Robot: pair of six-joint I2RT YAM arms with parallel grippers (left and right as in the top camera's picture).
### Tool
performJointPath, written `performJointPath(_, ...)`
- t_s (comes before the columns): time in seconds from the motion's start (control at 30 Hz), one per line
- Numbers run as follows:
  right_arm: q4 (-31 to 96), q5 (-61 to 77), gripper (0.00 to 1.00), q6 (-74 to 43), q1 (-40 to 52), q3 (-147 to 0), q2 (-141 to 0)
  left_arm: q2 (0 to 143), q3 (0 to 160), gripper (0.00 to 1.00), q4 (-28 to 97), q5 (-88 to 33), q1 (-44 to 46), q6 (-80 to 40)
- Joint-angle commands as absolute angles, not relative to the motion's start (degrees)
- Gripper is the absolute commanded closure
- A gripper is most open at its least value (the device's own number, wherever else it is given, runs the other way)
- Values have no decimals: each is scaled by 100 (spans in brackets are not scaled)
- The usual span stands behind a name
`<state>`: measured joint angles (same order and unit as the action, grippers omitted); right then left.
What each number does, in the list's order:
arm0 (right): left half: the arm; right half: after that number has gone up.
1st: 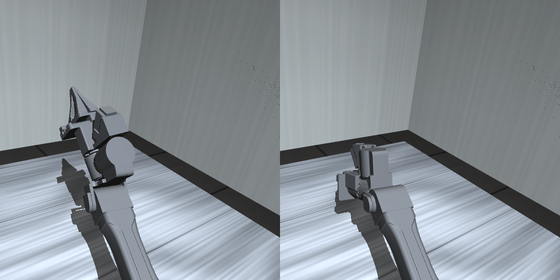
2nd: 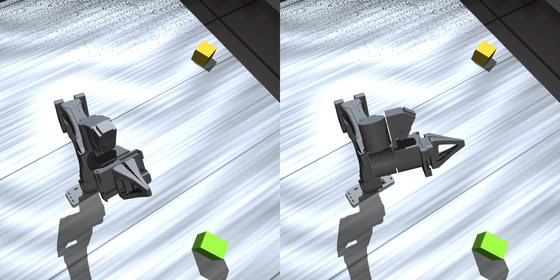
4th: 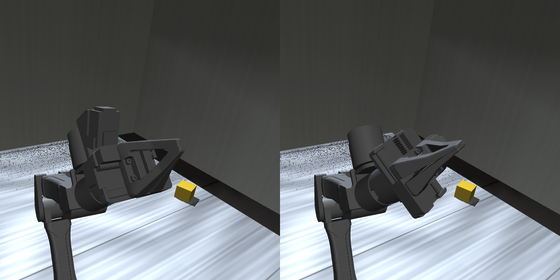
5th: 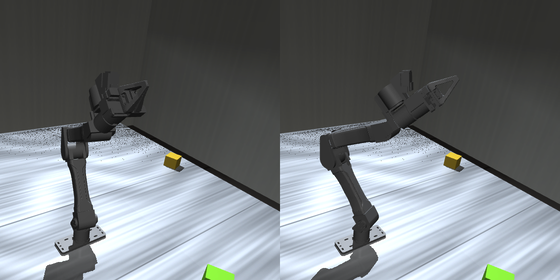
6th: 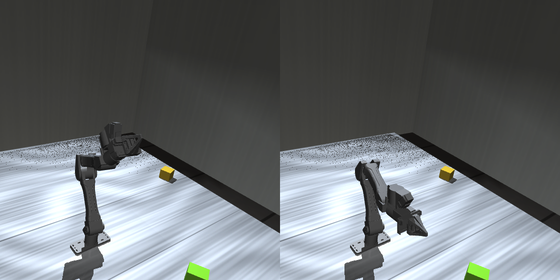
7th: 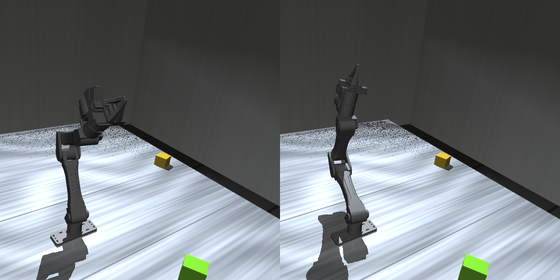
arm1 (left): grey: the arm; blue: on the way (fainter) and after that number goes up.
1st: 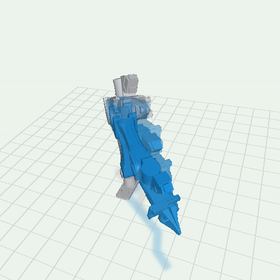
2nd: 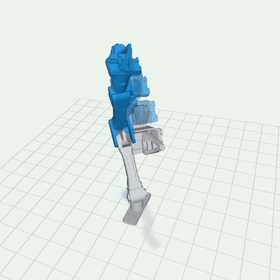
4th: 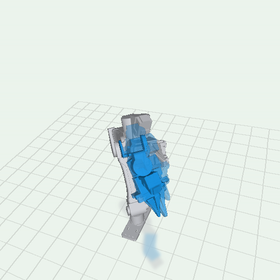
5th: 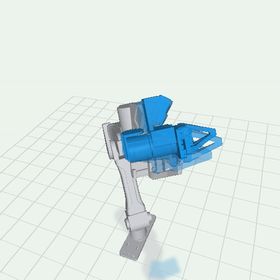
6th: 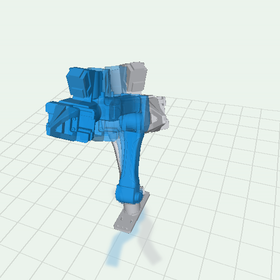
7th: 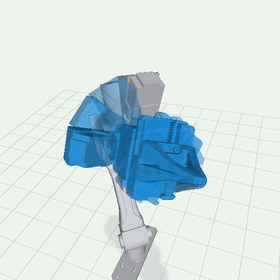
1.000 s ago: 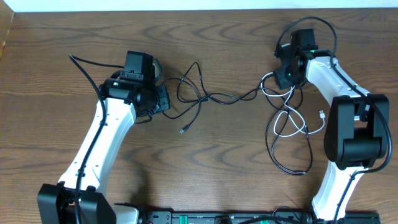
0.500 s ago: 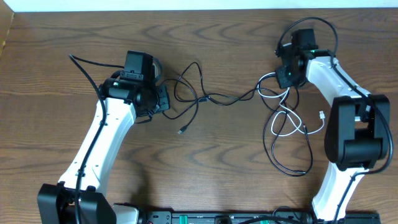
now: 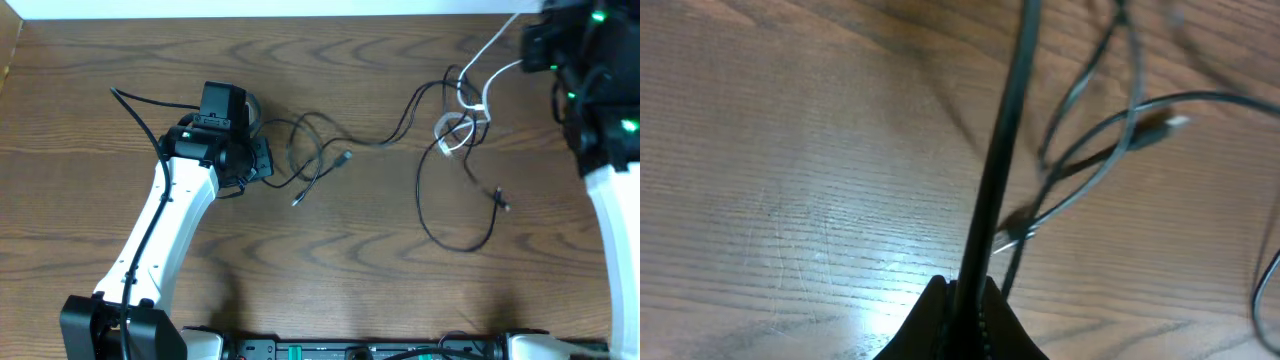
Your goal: Untangle cables
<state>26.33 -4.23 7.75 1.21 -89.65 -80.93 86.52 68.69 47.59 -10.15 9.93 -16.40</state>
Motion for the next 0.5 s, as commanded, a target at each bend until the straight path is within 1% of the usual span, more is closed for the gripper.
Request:
performJointPath(0.0, 2502, -1024, 99, 471, -161, -9013, -7918, 8648, 6851, 93, 4772, -956, 1000, -1546)
performJointPath(0.1, 2440, -1039, 99, 281, -429, -9013, -7835, 8648, 6851, 92, 4772, -958, 1000, -1546)
performJointPath(0.17, 2438, -862, 99, -242, -600, -9013, -7826, 8648, 6851, 92, 4772, -958, 1000, -1546)
performJointPath(0.2, 2434, -233, 99, -447, -696, -9013, -7839, 8648, 6851, 92, 4770, -958, 1000, -1546)
performJointPath(0.33, 2359, 1865, 99, 73, -794, -9013, -7865, 8648, 6851, 92, 4772, -958, 1000, -1546)
performJointPath(0.4, 2233, 1986, 99, 73, -794, -9013, -7865, 8648, 6851, 92, 4775, -956, 1000, -1546)
performJointPath(0.47, 2045, 1280, 99, 69, -794, -9013, -7865, 8648, 6851, 92, 4775, -958, 1000, -1546)
